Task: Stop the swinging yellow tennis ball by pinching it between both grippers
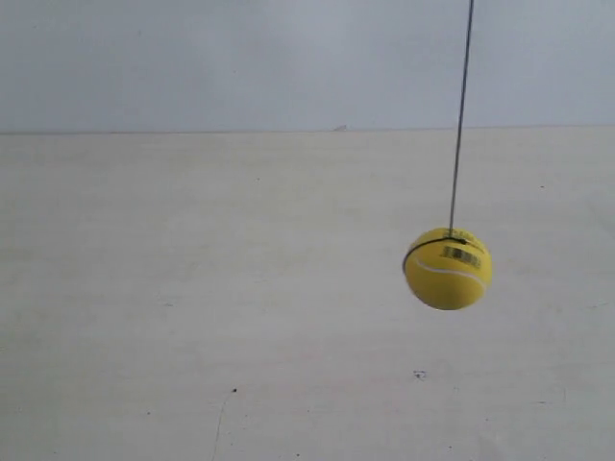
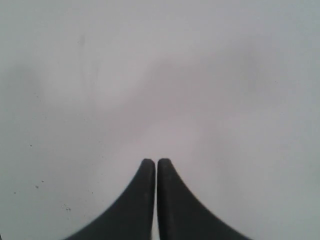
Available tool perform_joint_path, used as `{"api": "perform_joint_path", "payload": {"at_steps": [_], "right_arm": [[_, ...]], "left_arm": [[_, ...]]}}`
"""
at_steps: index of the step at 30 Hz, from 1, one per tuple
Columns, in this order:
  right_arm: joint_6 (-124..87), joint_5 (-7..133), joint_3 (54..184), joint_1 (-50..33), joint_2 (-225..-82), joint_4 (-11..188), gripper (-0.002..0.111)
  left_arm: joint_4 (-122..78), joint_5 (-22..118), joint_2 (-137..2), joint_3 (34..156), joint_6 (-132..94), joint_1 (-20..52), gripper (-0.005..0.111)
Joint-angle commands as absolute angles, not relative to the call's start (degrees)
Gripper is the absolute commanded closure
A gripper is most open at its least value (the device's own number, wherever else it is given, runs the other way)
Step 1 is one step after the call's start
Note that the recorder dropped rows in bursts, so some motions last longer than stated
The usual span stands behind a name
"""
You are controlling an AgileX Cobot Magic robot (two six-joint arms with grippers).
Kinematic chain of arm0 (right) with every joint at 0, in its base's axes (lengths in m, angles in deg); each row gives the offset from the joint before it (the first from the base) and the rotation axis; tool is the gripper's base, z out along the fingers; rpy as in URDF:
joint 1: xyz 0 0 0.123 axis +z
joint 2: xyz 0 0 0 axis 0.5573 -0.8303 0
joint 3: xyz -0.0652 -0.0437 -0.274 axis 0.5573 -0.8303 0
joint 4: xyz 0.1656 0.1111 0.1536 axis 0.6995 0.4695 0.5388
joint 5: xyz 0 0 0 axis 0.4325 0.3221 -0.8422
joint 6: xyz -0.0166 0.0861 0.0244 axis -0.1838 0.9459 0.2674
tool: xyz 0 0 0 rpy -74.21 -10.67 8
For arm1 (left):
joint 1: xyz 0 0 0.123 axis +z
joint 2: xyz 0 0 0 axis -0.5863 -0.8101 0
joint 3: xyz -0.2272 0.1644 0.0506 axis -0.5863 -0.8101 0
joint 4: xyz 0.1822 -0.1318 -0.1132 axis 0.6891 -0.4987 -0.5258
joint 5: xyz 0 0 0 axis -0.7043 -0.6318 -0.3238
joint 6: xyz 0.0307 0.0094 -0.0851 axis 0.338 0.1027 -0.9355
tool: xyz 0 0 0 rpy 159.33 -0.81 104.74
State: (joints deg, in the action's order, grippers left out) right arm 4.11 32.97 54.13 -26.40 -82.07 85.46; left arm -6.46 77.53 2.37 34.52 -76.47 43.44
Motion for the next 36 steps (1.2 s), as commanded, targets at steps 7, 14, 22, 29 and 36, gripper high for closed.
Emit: {"api": "perform_joint_path", "payload": {"at_steps": [7, 14, 22, 29, 36], "right_arm": [[23.87, 29.80, 56.92, -26.67, -81.80, 83.22, 0.108], [28.14, 36.43, 66.51, -26.67, -84.05, 64.36, 0.108], [51.91, 34.72, 69.50, -26.67, -98.20, 30.98, 0.108], [55.19, 24.17, 69.61, -26.67, -114.57, 22.17, 0.108], [52.94, 17.37, 69.61, -26.67, -127.87, 18.79, 0.108]], "left_arm": [[30.88, 90.22, -5.46, 46.96, -97.95, 43.63, 0.102], [53.85, 102.39, -19.79, 55.45, -106.61, 43.63, 0.102], [58.23, 100.27, -28.79, 54.90, -105.18, 43.63, 0.102], [59.43, 100.76, -40.22, 54.90, -105.76, 41.91, 0.102], [59.03, 100.13, -50.08, 54.90, -96.64, 32.31, 0.102]]}}
